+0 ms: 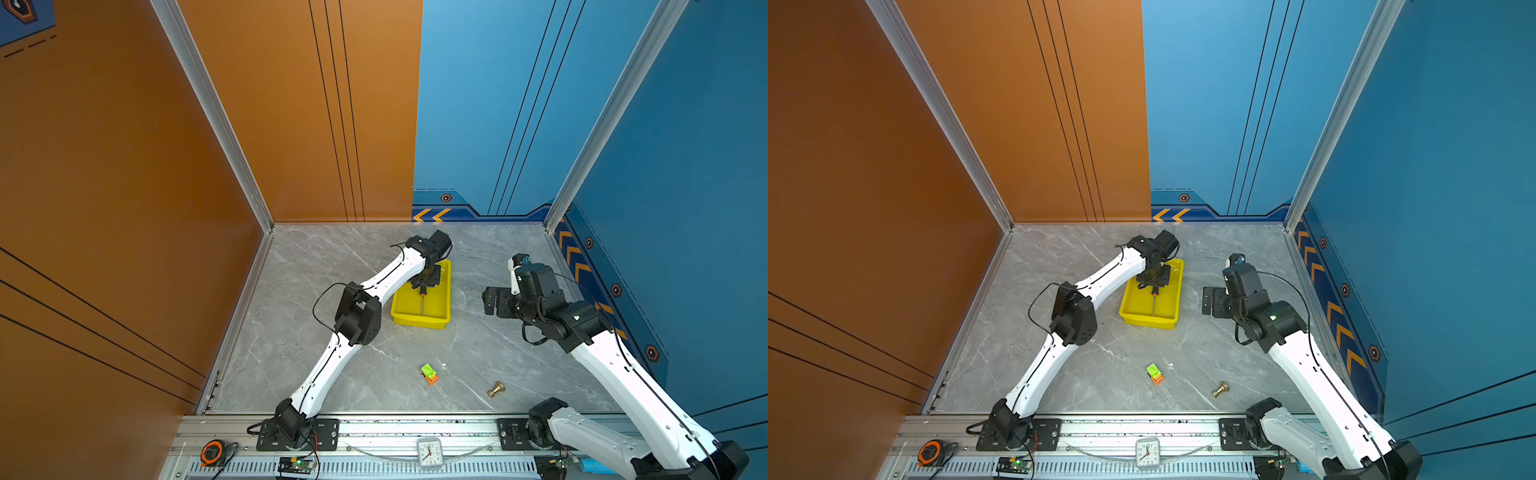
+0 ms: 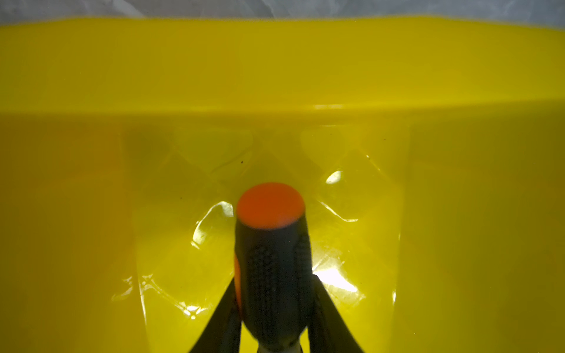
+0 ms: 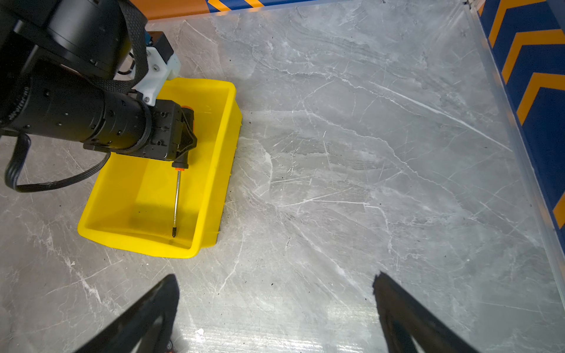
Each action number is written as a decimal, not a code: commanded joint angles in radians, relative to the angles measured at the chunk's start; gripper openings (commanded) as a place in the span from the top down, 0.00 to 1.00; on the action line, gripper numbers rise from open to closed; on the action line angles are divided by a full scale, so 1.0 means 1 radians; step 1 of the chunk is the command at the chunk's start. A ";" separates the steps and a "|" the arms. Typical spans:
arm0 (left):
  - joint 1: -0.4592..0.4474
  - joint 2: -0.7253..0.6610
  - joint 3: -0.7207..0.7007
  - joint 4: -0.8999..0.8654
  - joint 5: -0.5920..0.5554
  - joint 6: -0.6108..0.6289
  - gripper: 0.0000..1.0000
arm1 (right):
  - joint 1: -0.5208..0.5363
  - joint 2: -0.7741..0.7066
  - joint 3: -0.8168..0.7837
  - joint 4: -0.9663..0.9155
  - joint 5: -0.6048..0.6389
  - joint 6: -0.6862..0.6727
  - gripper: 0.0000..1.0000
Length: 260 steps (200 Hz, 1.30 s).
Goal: Put the screwdriver in the bin
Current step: Place the screwdriver in the bin.
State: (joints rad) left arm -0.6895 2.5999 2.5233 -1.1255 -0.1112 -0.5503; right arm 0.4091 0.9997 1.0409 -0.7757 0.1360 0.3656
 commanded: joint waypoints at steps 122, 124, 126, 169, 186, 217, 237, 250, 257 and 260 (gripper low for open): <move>-0.015 0.052 -0.002 0.012 -0.028 -0.039 0.86 | -0.012 -0.068 0.005 0.046 0.010 -0.037 0.00; -0.015 0.052 -0.003 0.011 -0.028 -0.039 0.85 | -0.012 -0.068 0.004 0.046 0.011 -0.037 0.00; -0.017 0.052 -0.002 0.012 -0.028 -0.041 0.85 | -0.012 -0.069 0.004 0.046 0.010 -0.037 0.00; -0.019 0.053 -0.003 0.015 -0.031 -0.043 0.75 | -0.015 -0.079 0.001 0.046 0.015 -0.039 0.00; -0.020 0.045 -0.005 0.014 -0.038 -0.042 0.66 | -0.016 -0.085 0.001 0.046 0.018 -0.039 0.00; -0.021 0.029 -0.005 0.015 -0.050 -0.039 0.50 | -0.018 -0.094 0.000 0.046 0.019 -0.038 0.00; -0.025 0.010 0.006 0.015 -0.063 -0.032 0.43 | -0.019 -0.098 0.001 0.046 0.019 -0.037 0.00; -0.028 -0.008 0.005 0.013 -0.069 -0.031 0.38 | -0.020 -0.106 0.000 0.046 0.018 -0.037 0.00; -0.028 -0.019 0.002 0.013 -0.071 -0.031 0.35 | -0.020 -0.109 -0.002 0.046 0.016 -0.037 0.00; -0.030 -0.025 -0.002 0.015 -0.074 -0.030 0.34 | -0.020 -0.110 -0.004 0.047 0.017 -0.037 0.00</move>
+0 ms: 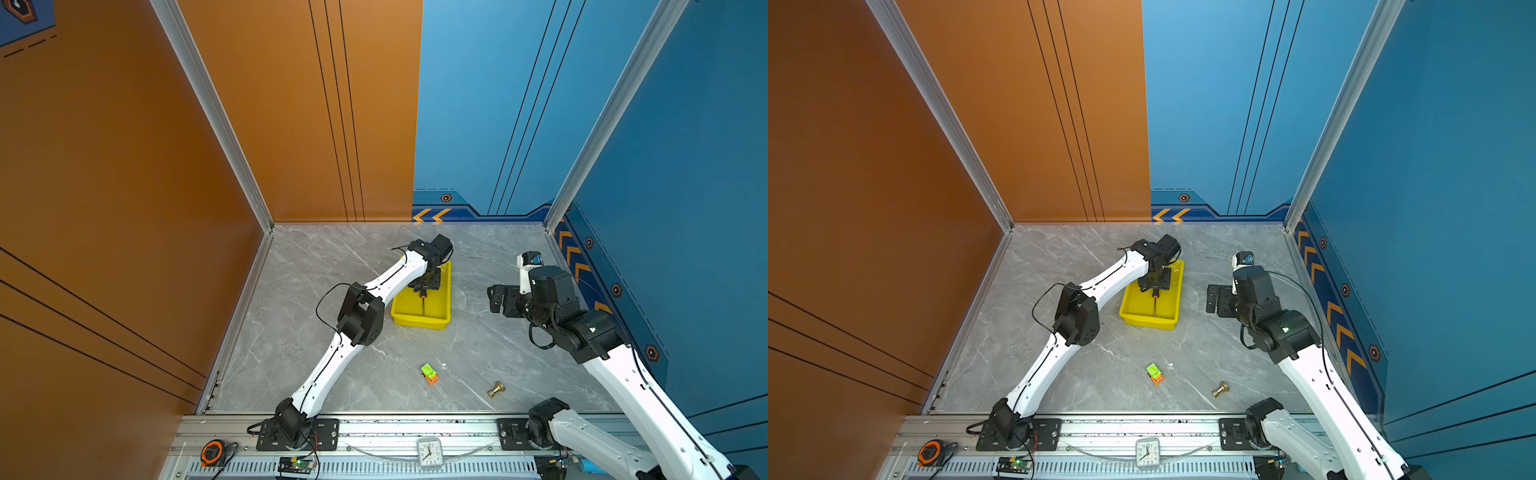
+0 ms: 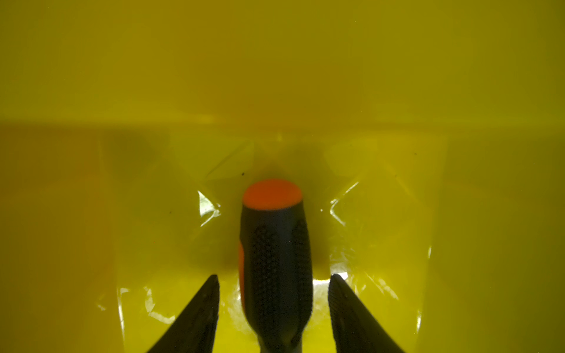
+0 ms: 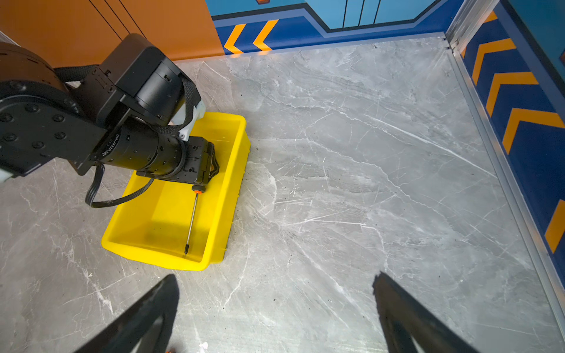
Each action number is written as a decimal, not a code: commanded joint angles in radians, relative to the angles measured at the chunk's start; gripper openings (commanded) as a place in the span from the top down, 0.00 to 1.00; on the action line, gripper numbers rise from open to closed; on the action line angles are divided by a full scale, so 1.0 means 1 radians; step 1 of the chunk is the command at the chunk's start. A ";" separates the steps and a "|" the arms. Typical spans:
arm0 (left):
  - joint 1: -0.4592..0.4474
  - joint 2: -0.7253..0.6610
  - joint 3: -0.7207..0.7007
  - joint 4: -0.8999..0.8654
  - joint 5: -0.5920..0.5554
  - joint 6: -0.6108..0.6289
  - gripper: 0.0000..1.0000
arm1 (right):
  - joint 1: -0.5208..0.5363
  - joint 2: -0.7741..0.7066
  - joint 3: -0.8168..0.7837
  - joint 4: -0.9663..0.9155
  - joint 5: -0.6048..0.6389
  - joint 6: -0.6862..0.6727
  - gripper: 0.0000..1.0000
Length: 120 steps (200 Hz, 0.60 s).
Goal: Put the screwdriver in the bin
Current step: Place the screwdriver in the bin.
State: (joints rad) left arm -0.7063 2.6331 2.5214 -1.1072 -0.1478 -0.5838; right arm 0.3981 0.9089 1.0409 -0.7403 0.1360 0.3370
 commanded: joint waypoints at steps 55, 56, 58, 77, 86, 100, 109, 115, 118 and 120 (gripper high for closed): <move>-0.051 -0.197 -0.069 -0.005 -0.072 0.028 0.01 | -0.012 -0.052 -0.015 0.003 0.012 -0.013 0.00; -0.052 -0.200 -0.073 -0.005 -0.073 0.028 0.02 | -0.012 -0.052 -0.015 0.003 0.012 -0.013 0.00; -0.053 -0.208 -0.078 -0.005 -0.074 0.028 0.02 | -0.012 -0.055 -0.015 0.002 0.012 -0.013 0.00; -0.068 -0.285 -0.128 -0.005 -0.092 0.033 0.02 | -0.013 -0.072 -0.017 0.002 0.009 -0.009 0.00; -0.075 -0.321 -0.153 -0.005 -0.101 0.035 0.02 | -0.013 -0.079 -0.020 0.003 0.010 -0.005 0.00; -0.088 -0.381 -0.189 -0.007 -0.119 0.036 0.02 | -0.013 -0.089 -0.024 0.001 0.018 -0.009 0.00; -0.093 -0.413 -0.211 -0.006 -0.128 0.038 0.02 | -0.015 -0.095 -0.021 -0.002 0.031 -0.015 0.00; -0.097 -0.436 -0.230 -0.008 -0.133 0.037 0.02 | -0.015 -0.097 -0.018 -0.005 0.043 -0.023 0.00; -0.099 -0.446 -0.239 -0.008 -0.135 0.036 0.02 | -0.015 -0.099 -0.017 -0.005 0.050 -0.026 0.00; -0.099 -0.454 -0.245 -0.007 -0.137 0.035 0.02 | -0.014 -0.101 -0.016 -0.005 0.055 -0.030 0.00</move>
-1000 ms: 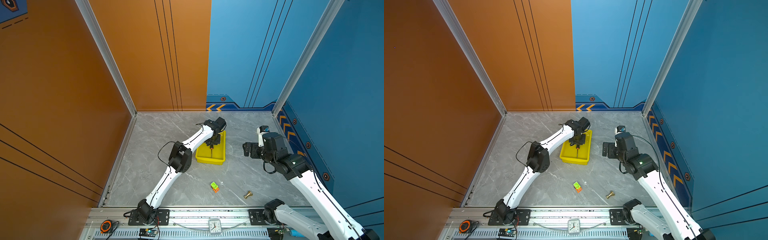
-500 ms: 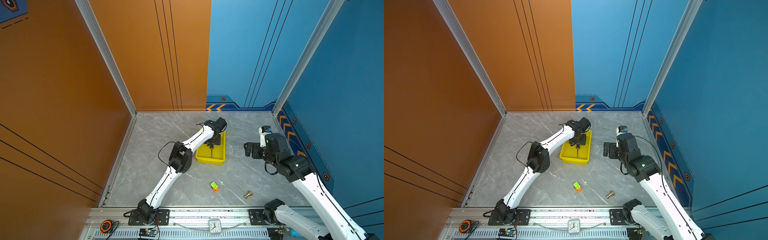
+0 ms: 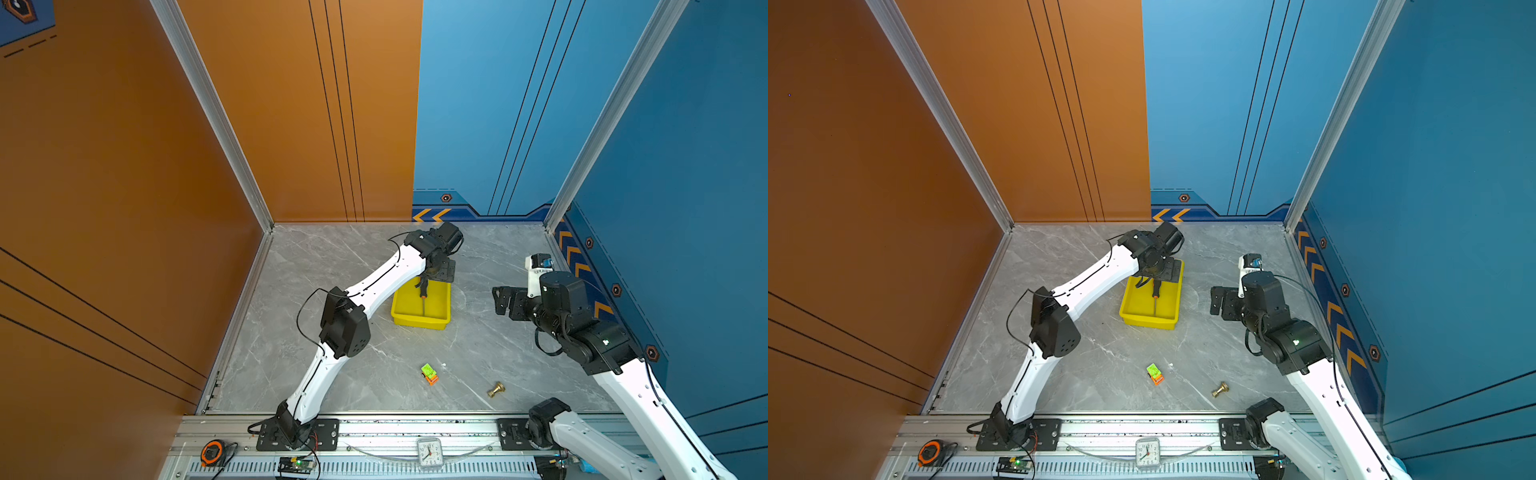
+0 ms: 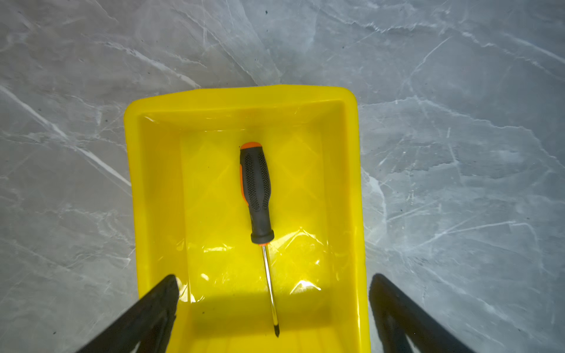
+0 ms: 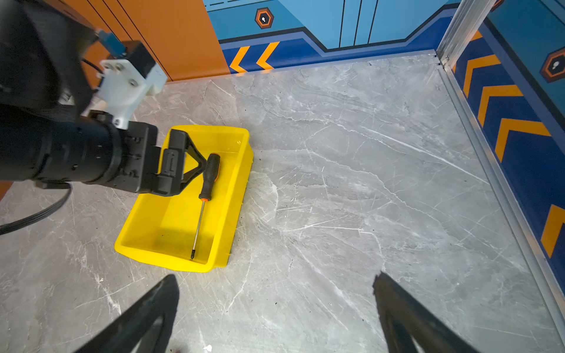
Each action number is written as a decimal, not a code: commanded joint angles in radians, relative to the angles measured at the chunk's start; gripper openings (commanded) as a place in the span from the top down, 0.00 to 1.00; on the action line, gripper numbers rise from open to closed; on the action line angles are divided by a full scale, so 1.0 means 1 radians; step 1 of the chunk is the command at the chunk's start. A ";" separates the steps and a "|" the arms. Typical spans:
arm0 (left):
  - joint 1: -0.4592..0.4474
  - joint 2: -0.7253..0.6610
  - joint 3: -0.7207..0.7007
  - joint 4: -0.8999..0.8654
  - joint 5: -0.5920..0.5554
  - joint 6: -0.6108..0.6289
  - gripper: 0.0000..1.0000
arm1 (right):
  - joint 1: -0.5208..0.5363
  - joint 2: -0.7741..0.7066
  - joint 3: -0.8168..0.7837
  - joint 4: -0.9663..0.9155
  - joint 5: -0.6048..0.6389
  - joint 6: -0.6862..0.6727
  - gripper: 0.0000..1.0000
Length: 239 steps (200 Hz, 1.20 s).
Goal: Put the screwdriver in the bin
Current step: Place the screwdriver in the bin, then reset both arms
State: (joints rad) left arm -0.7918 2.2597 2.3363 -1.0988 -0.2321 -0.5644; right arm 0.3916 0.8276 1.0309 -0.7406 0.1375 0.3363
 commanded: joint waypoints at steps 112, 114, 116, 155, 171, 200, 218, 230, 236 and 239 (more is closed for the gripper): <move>-0.012 -0.637 -0.791 0.245 -0.209 0.135 0.02 | -0.058 -0.087 -0.183 0.182 0.154 -0.024 0.00; -0.009 -0.654 -0.820 0.261 -0.205 0.136 0.02 | -0.059 -0.092 -0.194 0.192 0.156 -0.030 0.00; -0.006 -0.672 -0.842 0.277 -0.202 0.137 0.02 | -0.061 -0.097 -0.203 0.201 0.158 -0.037 0.00; 0.062 -0.978 -1.232 0.499 -0.246 0.129 0.02 | -0.112 -0.188 -0.378 0.355 0.162 -0.137 0.00; 0.085 -1.072 -1.344 0.510 -0.302 0.123 0.02 | -0.141 -0.206 -0.439 0.396 0.113 -0.158 0.00; 0.148 -1.219 -1.498 0.536 -0.335 0.172 0.02 | -0.179 -0.214 -0.543 0.503 0.110 -0.172 0.00; 0.217 -1.289 -1.557 0.546 -0.311 0.176 0.02 | -0.216 -0.194 -0.581 0.563 0.080 -0.179 0.00; 0.257 -1.328 -1.613 0.598 -0.276 0.212 0.02 | -0.239 -0.175 -0.603 0.604 0.061 -0.185 0.00; 0.271 -1.350 -1.643 0.627 -0.258 0.237 0.02 | -0.250 -0.167 -0.618 0.624 0.057 -0.184 0.00; 0.276 -1.359 -1.655 0.640 -0.254 0.249 0.02 | -0.256 -0.163 -0.625 0.637 0.056 -0.183 0.00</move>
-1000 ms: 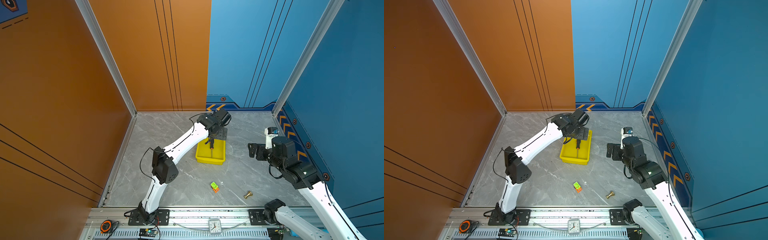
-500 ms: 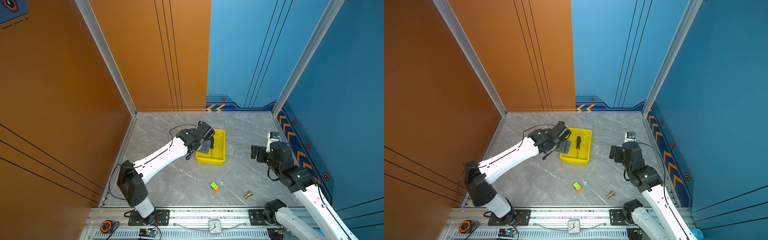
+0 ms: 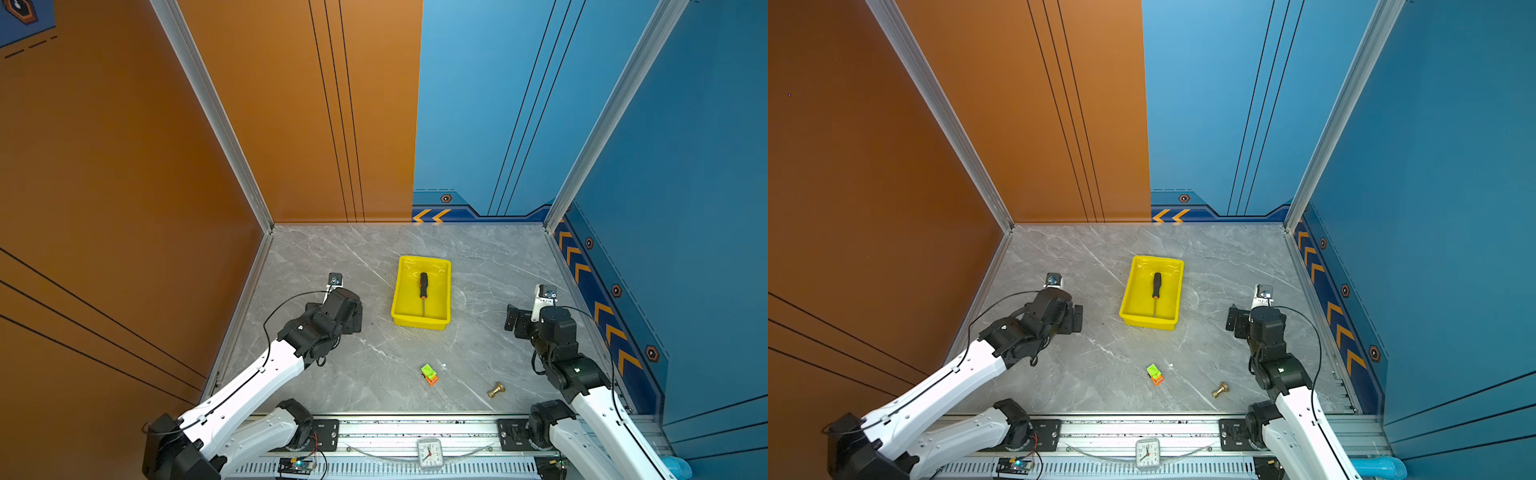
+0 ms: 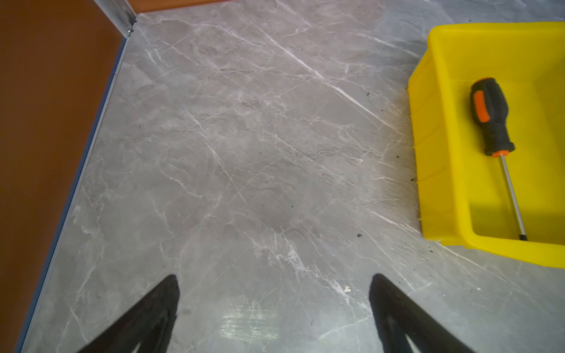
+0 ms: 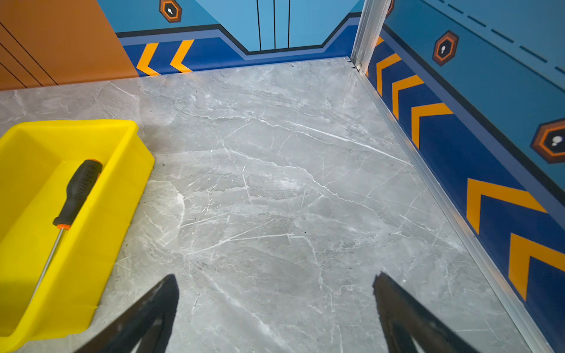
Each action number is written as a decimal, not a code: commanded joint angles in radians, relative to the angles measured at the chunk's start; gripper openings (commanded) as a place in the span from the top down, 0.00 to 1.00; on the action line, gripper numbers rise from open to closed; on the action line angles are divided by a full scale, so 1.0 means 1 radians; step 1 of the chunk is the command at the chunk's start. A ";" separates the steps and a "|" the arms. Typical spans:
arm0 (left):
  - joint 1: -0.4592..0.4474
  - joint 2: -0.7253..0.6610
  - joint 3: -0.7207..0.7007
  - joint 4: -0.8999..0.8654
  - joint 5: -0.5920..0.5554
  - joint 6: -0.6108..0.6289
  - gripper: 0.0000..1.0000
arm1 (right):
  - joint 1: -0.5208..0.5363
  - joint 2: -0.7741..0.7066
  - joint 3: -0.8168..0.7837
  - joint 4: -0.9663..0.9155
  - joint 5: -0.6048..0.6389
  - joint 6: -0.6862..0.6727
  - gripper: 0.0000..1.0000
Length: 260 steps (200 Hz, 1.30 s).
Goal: Put the screwdriver in the bin
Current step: Reset both arms
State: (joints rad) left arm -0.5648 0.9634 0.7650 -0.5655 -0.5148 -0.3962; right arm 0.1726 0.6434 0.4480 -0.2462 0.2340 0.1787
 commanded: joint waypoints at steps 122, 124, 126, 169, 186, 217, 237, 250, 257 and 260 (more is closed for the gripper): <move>0.232 -0.144 -0.352 0.523 0.058 0.296 0.02 | -0.134 0.108 -0.206 0.441 -0.065 -0.044 0.00; 0.238 -0.140 -0.349 0.523 0.061 0.296 0.02 | -0.134 0.112 -0.207 0.445 -0.065 -0.044 0.00; 0.242 -0.136 -0.349 0.526 0.064 0.295 0.02 | -0.134 0.115 -0.208 0.449 -0.063 -0.044 0.00; 0.323 -0.087 -0.343 0.571 0.102 0.295 0.02 | -0.136 0.172 -0.238 0.517 -0.046 -0.051 0.00; 0.346 -0.072 -0.346 0.581 0.111 0.293 0.02 | -0.137 0.186 -0.241 0.545 -0.043 -0.054 0.00; 0.386 -0.046 -0.370 0.639 0.155 0.308 0.02 | -0.140 0.222 -0.242 0.595 -0.042 -0.059 0.00; 0.407 -0.018 -0.406 0.726 0.172 0.313 0.02 | -0.143 0.253 -0.240 0.635 -0.041 -0.062 0.00; 0.419 0.011 -0.429 0.788 0.175 0.318 0.02 | -0.145 0.279 -0.239 0.671 -0.041 -0.064 0.00; 0.423 0.031 -0.440 0.823 0.176 0.320 0.02 | -0.148 0.295 -0.239 0.693 -0.038 -0.066 0.00; 0.425 0.041 -0.446 0.838 0.176 0.321 0.02 | -0.148 0.302 -0.240 0.703 -0.039 -0.065 0.00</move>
State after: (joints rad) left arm -0.1589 0.9565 0.3645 0.1379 -0.3721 -0.0963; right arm 0.0360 0.9058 0.2173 0.3553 0.1772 0.1291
